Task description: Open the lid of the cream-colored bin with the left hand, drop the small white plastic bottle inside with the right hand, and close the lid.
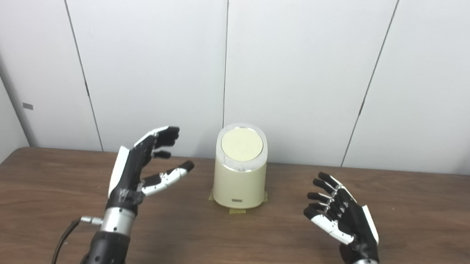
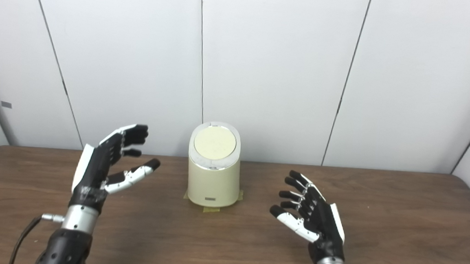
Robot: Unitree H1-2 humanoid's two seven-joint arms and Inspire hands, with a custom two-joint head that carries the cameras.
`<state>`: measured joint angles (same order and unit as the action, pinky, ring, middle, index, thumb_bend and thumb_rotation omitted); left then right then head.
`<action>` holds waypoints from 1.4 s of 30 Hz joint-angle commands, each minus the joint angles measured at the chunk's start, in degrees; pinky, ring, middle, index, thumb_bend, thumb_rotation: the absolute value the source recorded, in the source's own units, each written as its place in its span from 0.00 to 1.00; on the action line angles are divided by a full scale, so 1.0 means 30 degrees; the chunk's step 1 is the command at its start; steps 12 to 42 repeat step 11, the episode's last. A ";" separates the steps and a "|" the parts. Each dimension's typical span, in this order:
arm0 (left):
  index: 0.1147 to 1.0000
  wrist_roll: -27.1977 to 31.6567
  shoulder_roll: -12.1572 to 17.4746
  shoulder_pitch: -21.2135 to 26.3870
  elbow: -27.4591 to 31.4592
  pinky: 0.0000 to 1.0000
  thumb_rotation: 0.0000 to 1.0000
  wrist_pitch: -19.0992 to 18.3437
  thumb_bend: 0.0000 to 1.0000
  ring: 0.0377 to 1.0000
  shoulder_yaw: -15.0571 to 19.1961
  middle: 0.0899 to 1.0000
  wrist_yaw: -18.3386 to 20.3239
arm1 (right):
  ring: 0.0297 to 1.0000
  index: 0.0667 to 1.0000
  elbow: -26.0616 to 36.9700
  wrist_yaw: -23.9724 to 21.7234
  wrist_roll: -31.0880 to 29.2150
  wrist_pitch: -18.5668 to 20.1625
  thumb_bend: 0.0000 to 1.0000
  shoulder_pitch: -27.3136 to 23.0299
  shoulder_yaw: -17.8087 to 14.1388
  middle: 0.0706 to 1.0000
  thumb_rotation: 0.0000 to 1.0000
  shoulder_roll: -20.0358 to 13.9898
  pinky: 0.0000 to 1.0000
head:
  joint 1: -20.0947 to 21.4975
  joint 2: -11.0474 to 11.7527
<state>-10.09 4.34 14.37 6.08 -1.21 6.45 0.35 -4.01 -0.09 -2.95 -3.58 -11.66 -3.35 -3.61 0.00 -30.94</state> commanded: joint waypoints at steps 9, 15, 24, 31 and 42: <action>0.73 0.2803 0.0159 -0.0690 -0.1296 0.53 0.15 0.0746 0.65 0.66 0.0113 0.71 0.0213 | 0.68 0.79 0.0700 0.0145 0.0173 -0.0385 0.90 -0.0467 -0.0076 0.77 0.30 -0.0024 0.61 | -0.0119 -0.0027; 0.72 0.2875 0.0241 -0.0620 -0.1521 0.53 0.13 0.0795 0.66 0.65 0.0037 0.70 0.0186 | 0.68 0.79 0.0642 0.0180 0.0152 -0.0401 0.89 -0.0481 -0.0102 0.78 0.30 -0.0001 0.62 | -0.0090 -0.0003; 0.72 0.2875 0.0241 -0.0620 -0.1521 0.53 0.13 0.0795 0.66 0.65 0.0037 0.70 0.0186 | 0.68 0.79 0.0642 0.0180 0.0152 -0.0401 0.89 -0.0481 -0.0102 0.78 0.30 -0.0001 0.62 | -0.0090 -0.0003; 0.72 0.2875 0.0241 -0.0620 -0.1521 0.53 0.13 0.0795 0.66 0.65 0.0037 0.70 0.0186 | 0.68 0.79 0.0642 0.0180 0.0152 -0.0401 0.89 -0.0481 -0.0102 0.78 0.30 -0.0001 0.62 | -0.0090 -0.0003; 0.72 0.2875 0.0241 -0.0620 -0.1521 0.53 0.13 0.0795 0.66 0.65 0.0037 0.70 0.0186 | 0.68 0.79 0.0642 0.0180 0.0152 -0.0401 0.89 -0.0481 -0.0102 0.78 0.30 -0.0001 0.62 | -0.0090 -0.0003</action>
